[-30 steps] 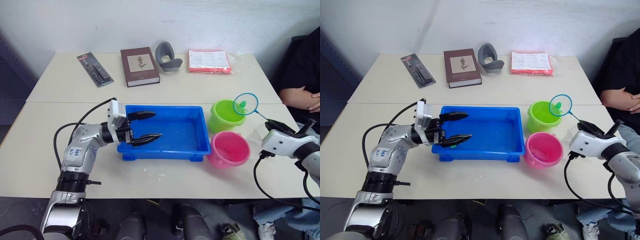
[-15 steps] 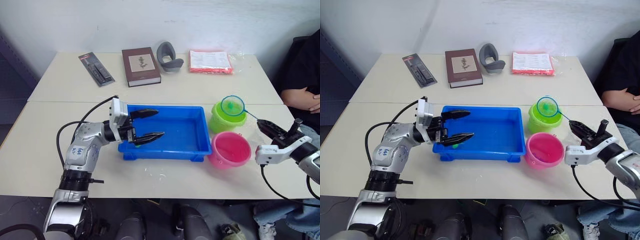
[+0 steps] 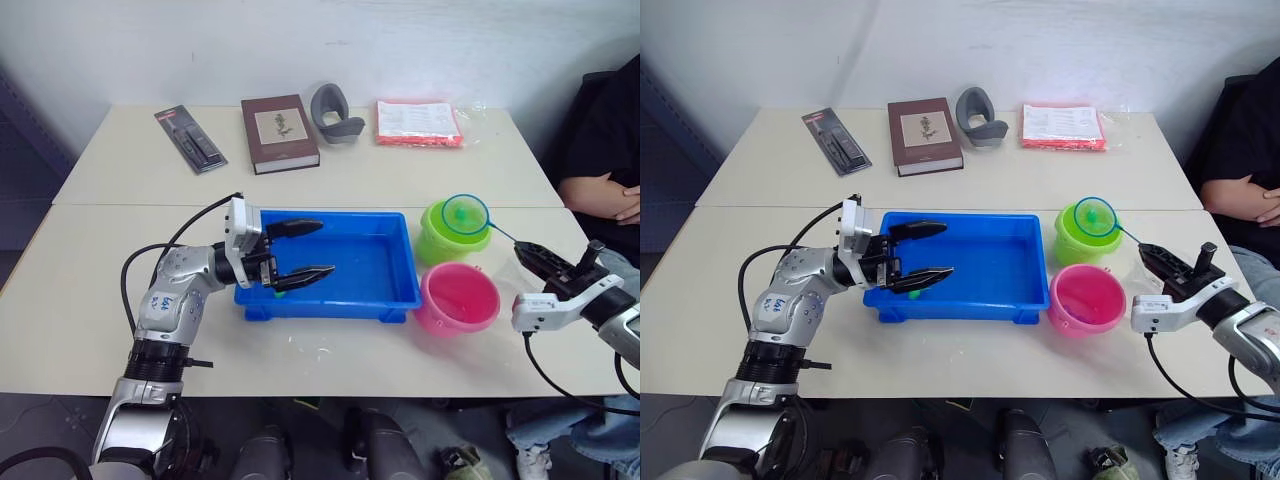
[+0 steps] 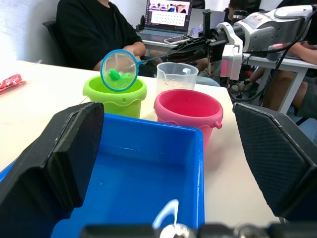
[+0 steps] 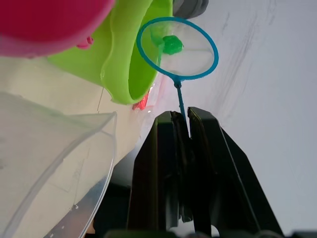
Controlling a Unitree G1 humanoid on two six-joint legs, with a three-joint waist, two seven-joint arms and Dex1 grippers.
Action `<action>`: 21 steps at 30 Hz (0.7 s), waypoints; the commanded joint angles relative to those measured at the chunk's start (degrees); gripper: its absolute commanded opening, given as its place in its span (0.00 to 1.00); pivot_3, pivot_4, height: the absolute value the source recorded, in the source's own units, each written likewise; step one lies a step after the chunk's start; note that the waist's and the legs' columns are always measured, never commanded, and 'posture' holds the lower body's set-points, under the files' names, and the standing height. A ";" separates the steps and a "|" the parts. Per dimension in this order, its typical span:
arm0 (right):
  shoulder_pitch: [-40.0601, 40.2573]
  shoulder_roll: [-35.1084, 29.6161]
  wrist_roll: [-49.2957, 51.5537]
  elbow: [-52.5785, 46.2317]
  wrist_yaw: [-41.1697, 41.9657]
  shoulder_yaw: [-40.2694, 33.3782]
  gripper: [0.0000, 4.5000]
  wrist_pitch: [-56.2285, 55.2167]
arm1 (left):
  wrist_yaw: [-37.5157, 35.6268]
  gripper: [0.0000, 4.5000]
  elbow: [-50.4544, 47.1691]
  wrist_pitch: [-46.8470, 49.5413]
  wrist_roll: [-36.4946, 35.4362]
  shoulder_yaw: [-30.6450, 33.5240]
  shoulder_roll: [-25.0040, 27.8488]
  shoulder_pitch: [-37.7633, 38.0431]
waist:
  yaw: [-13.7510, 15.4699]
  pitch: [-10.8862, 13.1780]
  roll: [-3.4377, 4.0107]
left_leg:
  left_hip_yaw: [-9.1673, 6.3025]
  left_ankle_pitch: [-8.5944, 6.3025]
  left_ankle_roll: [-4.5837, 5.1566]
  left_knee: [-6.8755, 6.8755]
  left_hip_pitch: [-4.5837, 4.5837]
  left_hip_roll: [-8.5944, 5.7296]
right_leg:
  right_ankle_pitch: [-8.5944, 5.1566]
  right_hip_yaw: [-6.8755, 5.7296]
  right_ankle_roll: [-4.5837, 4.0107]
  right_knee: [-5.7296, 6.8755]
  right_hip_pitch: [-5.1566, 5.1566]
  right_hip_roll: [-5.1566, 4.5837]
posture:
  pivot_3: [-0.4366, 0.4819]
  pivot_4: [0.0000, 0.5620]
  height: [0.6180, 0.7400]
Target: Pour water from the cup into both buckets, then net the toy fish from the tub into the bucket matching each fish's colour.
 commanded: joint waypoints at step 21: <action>-1.51 -4.81 -0.77 0.33 -3.52 -0.65 0.00 -2.10 | 1.59 1.00 -1.02 -2.41 0.27 0.01 -0.54 -0.63 | 0.03 0.00 0.00 | 0.01 0.03 0.02 0.01 0.00 -0.02 | 0.01 0.02 0.01 0.01 0.00 0.00 | 0.48 0.27 1.00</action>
